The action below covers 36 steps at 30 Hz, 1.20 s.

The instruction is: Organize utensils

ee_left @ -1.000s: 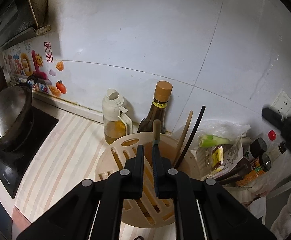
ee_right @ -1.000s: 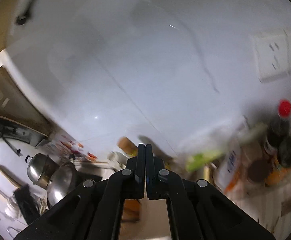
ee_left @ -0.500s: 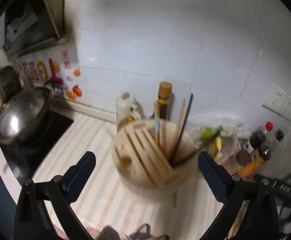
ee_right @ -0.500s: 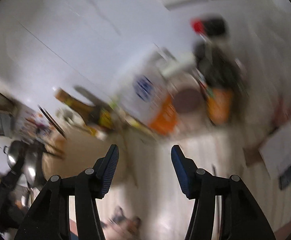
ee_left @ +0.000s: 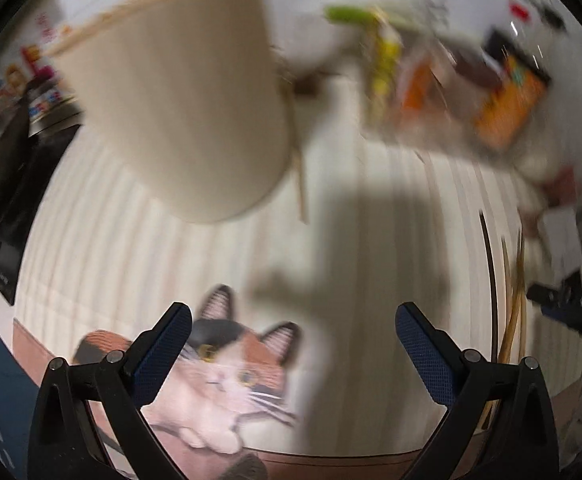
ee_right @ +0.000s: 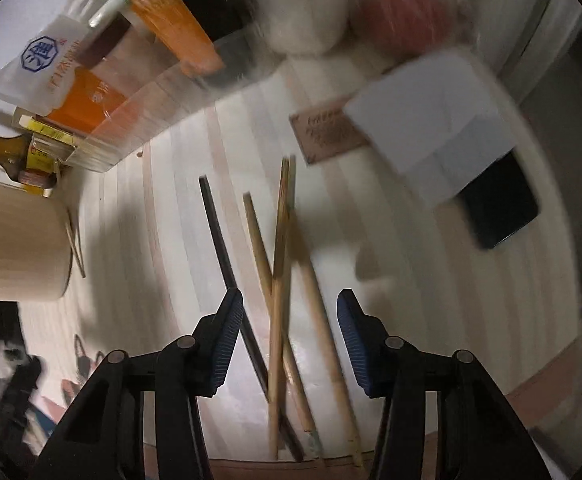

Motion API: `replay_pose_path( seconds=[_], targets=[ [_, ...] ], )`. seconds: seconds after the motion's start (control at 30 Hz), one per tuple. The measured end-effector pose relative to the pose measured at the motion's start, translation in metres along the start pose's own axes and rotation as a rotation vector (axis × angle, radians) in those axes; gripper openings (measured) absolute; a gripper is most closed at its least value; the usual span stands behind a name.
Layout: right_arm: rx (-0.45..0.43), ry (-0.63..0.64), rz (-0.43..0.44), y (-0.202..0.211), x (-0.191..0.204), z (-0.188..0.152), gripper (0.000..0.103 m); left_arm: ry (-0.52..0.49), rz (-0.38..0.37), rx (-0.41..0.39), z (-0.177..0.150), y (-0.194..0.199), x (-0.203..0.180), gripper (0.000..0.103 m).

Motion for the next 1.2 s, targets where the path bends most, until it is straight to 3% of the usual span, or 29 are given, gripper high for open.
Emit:
replay_pose_path(
  seconds=[0.07, 0.1, 0.13, 0.2, 0.33, 0.4, 0.53, 0.6, 0.67, 0.77, 0.83, 0.93, 1.2],
  targets=[
    [0.01, 0.04, -0.022, -0.014, 0.005, 0.001, 0.041, -0.028, -0.006, 0.018, -0.002, -0.008, -0.015, 0.103],
    [0.013, 0.057, -0.027, -0.02, 0.007, 0.0, 0.021, -0.043, -0.003, 0.023, -0.002, -0.011, -0.023, 0.103],
    [-0.005, 0.083, -0.044, -0.023, 0.01, -0.001, 0.007, -0.054, -0.002, 0.023, -0.003, -0.013, -0.029, 0.103],
    [-0.015, 0.066, -0.031, -0.024, 0.007, -0.002, 0.007, -0.087, -0.013, 0.032, -0.002, -0.018, -0.046, 0.103],
    [-0.051, 0.006, 0.027, -0.006, -0.012, -0.003, 0.007, -0.117, -0.108, 0.079, 0.0, -0.033, -0.078, 0.101],
    [-0.075, -0.021, 0.04, 0.009, -0.026, -0.002, 0.007, -0.132, -0.148, 0.109, 0.001, -0.043, -0.1, 0.08],
    [-0.097, -0.068, 0.044, 0.033, -0.059, 0.001, 0.007, -0.213, -0.207, 0.154, -0.002, -0.059, -0.153, 0.066],
    [-0.099, -0.087, 0.032, 0.039, -0.073, 0.0, 0.007, -0.267, -0.205, 0.162, -0.006, -0.063, -0.172, 0.049],
    [-0.103, -0.1, 0.007, 0.042, -0.089, 0.0, 0.007, -0.336, -0.171, 0.134, -0.011, -0.064, -0.191, 0.044],
    [-0.088, -0.12, -0.003, 0.039, -0.103, -0.006, 0.007, -0.398, -0.181, 0.101, -0.014, -0.06, -0.204, 0.013],
    [-0.076, -0.129, -0.003, 0.035, -0.109, -0.009, 0.007, -0.438, -0.157, 0.084, -0.015, -0.058, -0.203, 0.011],
    [-0.059, -0.119, 0.007, 0.03, -0.107, -0.015, 0.007, -0.419, -0.125, 0.078, -0.014, -0.06, -0.175, 0.01],
    [-0.026, -0.024, 0.075, 0.025, -0.071, -0.021, 0.007, -0.203, -0.008, 0.121, -0.008, -0.068, -0.051, 0.01]
  ],
)
Point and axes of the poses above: each gripper's, at about its wrist camera, not at the fingertips, and y roughly against the way its jaws point, x to its left, z to its top, the point moved 2 cm from there along -y, roughly the way its jaws point, and after that the axes turned 2 degrees about -x, right-handed, at the moved point
